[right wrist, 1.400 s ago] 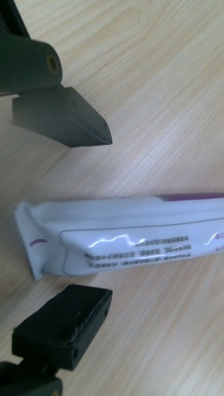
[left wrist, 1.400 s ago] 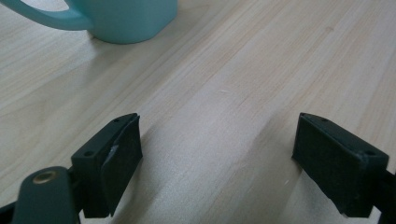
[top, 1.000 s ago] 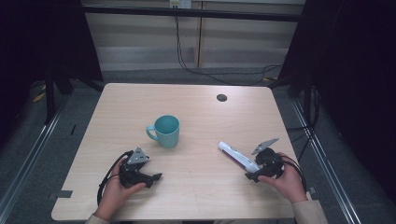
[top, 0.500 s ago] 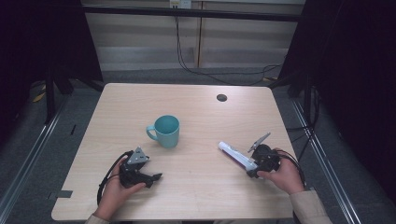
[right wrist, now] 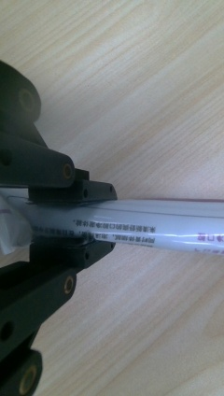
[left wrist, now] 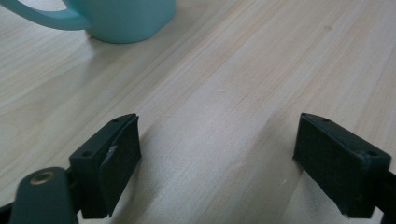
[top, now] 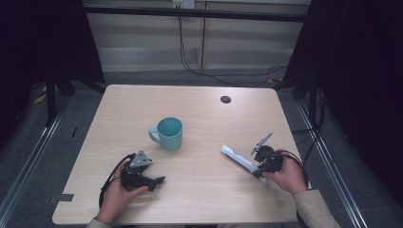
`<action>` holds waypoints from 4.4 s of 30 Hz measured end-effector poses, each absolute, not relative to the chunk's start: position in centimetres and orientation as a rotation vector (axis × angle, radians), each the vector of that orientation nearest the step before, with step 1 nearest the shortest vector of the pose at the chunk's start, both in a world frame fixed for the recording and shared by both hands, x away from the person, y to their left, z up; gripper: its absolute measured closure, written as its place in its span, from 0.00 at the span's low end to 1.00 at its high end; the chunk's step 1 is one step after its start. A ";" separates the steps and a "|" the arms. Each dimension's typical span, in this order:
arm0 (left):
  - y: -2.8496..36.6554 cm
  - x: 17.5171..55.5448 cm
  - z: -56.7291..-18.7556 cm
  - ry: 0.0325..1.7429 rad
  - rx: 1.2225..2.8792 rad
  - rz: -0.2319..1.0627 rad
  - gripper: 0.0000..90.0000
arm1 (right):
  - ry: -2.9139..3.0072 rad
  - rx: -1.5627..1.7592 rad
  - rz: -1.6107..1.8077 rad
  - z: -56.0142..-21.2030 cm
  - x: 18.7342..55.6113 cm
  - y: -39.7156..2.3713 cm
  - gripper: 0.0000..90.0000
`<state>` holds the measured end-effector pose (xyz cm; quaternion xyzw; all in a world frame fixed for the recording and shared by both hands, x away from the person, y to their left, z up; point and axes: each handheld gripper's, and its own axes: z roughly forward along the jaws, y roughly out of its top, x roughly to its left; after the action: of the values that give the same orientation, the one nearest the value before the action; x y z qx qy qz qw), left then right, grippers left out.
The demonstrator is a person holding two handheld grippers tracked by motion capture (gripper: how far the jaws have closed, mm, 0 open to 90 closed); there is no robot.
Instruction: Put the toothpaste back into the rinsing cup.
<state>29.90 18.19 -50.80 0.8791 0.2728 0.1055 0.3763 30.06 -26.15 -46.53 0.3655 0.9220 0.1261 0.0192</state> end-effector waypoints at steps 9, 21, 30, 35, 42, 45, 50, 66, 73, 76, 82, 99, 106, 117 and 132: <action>17.4 29.7 -50.0 0.679 2.300 0.217 0.15 | 2.879 1.090 0.391 -45.6 29.6 -26.0 0.85; 14.2 30.5 -46.4 0.566 2.333 0.145 0.14 | 2.911 0.963 0.406 -42.9 29.5 -25.0 0.85; 11.3 31.7 -43.4 0.466 2.373 0.130 0.15 | 2.937 0.851 0.377 -42.0 29.6 -23.1 0.85; 9.6 32.3 -42.0 0.388 2.438 0.159 0.17 | 2.951 0.795 0.369 -41.9 29.5 -22.5 0.85; 7.1 32.7 -41.2 0.305 2.496 0.165 0.20 | 2.975 0.755 0.372 -41.7 29.4 -21.7 0.85; 6.5 32.8 -41.1 0.281 2.505 0.166 0.20 | 2.974 0.744 0.368 -41.7 29.3 -21.4 0.85; 5.1 32.7 -40.7 0.238 2.527 0.183 0.21 | 2.988 0.692 0.390 -41.6 29.2 -20.6 0.85; 3.3 32.5 -40.4 0.151 2.563 0.192 0.27 | 3.002 0.576 0.443 -40.6 29.2 -18.7 0.85; 3.0 32.4 -40.6 0.130 2.589 0.185 0.29 | 3.008 0.565 0.433 -40.6 29.3 -17.9 0.85; 2.9 32.5 -40.6 0.120 2.589 0.187 0.30 | 3.005 0.543 0.443 -40.5 29.3 -17.8 0.85; 2.4 32.4 -40.7 0.070 2.613 0.197 0.34 | 3.001 0.528 0.440 -40.4 29.4 -17.6 0.85; 1.0 31.8 -41.9 -0.065 2.645 0.190 0.41 | 3.009 0.422 0.491 -39.5 28.9 -16.6 0.85; 0.9 31.6 -42.1 -0.114 2.654 0.181 0.50 | 2.998 0.390 0.514 -39.4 28.9 -16.4 0.85; 0.4 31.3 -42.3 -0.143 2.652 0.144 0.61 | 3.009 0.378 0.523 -39.2 28.9 -15.8 0.85; 3.1 31.8 -41.2 0.024 2.582 0.143 0.80 | 2.797 0.648 0.877 -39.3 29.4 -20.4 0.33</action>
<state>31.76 3.15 -41.23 0.9602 0.0090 0.0532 0.2740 29.42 -20.41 -39.29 0.2153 0.9294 0.2915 0.0697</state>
